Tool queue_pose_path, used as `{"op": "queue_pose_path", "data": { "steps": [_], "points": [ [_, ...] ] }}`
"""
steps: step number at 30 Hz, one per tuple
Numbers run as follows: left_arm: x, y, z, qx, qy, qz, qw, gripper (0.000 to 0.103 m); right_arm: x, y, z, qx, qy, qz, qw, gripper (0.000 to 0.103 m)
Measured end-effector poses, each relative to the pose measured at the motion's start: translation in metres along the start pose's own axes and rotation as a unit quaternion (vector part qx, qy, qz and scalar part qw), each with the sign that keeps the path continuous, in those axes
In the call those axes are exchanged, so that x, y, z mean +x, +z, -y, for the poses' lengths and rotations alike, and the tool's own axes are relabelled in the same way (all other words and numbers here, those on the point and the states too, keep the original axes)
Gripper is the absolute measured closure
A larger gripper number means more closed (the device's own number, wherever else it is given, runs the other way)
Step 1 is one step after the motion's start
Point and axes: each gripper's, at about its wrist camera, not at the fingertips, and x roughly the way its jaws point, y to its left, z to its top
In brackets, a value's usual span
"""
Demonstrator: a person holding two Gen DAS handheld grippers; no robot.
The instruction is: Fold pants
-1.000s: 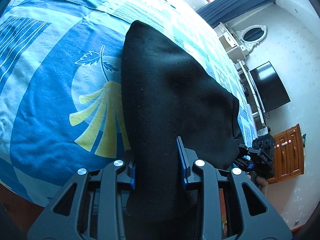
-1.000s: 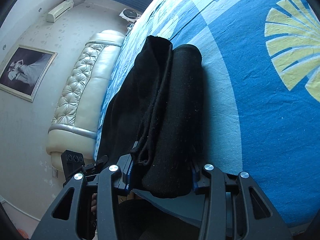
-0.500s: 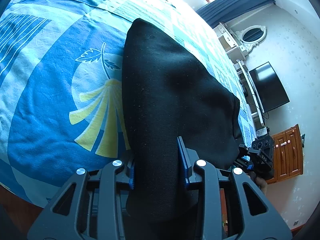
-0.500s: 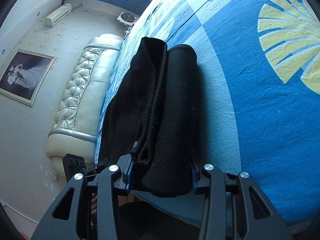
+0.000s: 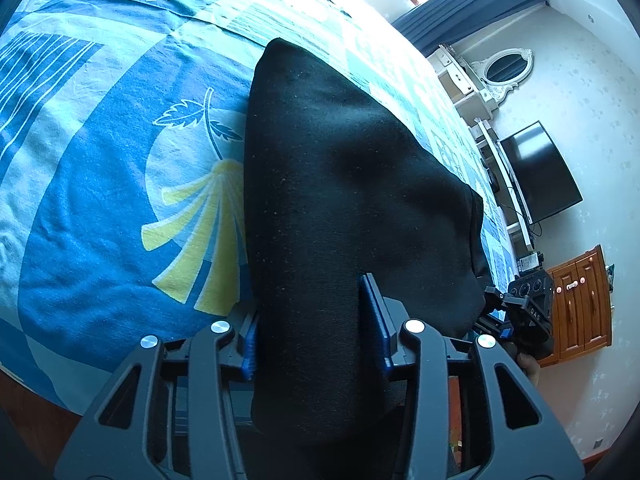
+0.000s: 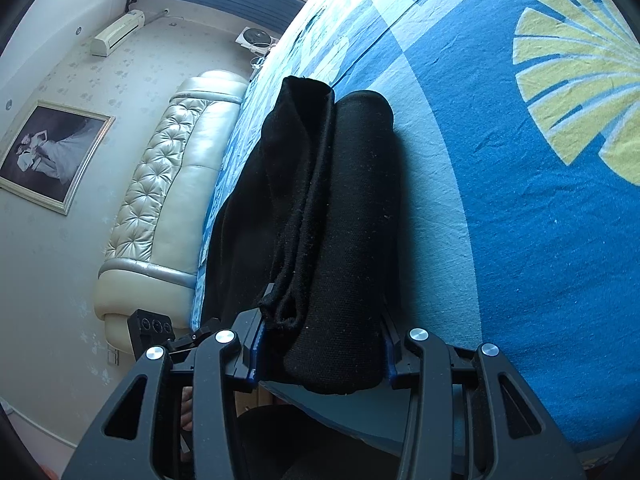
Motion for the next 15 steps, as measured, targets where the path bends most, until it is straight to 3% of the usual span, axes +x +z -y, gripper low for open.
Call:
{"op": "queue_pose_path", "data": {
  "steps": [1, 3, 7, 10, 12, 15],
  "points": [
    [-0.001, -0.001, 0.002, 0.010, 0.003, 0.002, 0.9999, 0.054, -0.002, 0.000, 0.001, 0.002, 0.003, 0.002, 1.000, 0.054],
    [-0.005, -0.003, 0.004, 0.023, 0.011, -0.001, 0.9997, 0.023, -0.006, 0.001, 0.001, 0.003, 0.005, 0.003, 1.000, 0.050],
    [-0.033, -0.001, 0.003, 0.021, -0.022, 0.030, 0.9991, 0.019, -0.025, 0.009, -0.001, 0.003, -0.007, 0.021, 1.000, 0.044],
    [-0.045, 0.015, -0.002, 0.025, -0.013, 0.053, 0.9982, 0.016, -0.036, 0.026, 0.002, 0.010, -0.005, 0.048, 0.999, 0.035],
    [-0.037, 0.033, -0.009, 0.015, -0.007, 0.048, 0.9987, 0.016, -0.033, 0.043, 0.004, 0.017, -0.008, 0.049, 0.999, 0.035],
    [-0.012, 0.061, -0.021, -0.010, -0.029, 0.018, 0.9994, 0.016, -0.016, 0.066, 0.001, 0.009, -0.017, 0.034, 0.999, 0.034]
  ]
}}
